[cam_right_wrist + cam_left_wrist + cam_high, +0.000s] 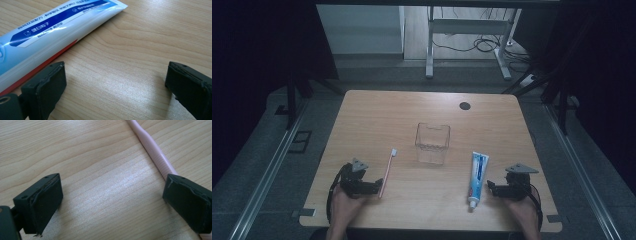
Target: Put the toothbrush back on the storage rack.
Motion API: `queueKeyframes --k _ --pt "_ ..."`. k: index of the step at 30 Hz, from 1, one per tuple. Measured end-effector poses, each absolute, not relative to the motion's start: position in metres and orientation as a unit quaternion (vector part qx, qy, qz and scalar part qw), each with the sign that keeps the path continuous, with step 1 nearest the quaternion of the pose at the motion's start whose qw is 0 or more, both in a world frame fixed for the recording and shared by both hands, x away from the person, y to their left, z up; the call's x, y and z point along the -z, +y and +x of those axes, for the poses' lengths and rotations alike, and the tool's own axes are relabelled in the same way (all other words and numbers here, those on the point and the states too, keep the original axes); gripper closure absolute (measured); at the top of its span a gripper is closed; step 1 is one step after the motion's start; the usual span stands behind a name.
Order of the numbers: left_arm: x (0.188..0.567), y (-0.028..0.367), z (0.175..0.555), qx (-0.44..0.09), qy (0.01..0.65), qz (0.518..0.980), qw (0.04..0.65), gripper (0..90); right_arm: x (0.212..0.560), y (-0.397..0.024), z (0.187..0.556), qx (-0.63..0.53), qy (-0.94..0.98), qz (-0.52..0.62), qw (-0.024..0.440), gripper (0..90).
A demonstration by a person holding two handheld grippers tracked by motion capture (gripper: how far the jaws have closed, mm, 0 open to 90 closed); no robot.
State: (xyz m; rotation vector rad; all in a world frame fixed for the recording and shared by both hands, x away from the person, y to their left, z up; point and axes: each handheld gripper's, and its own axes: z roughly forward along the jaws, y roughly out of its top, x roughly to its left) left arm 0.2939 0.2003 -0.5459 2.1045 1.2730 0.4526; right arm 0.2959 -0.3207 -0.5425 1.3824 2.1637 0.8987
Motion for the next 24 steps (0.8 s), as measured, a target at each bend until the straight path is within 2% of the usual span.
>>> queueKeyframes --k 16,24 --pt "0.5458 0.2009 0.2941 -0.17 0.482 0.799 0.316 3.1 0.5425 -0.3207 0.296 -0.323 0.779 0.496 0.208 3.2" --pt "0.5442 0.2026 0.2945 -0.17 0.483 0.8 0.315 6.0 0.5424 -0.3207 0.296 -0.323 0.779 0.495 0.209 3.2"
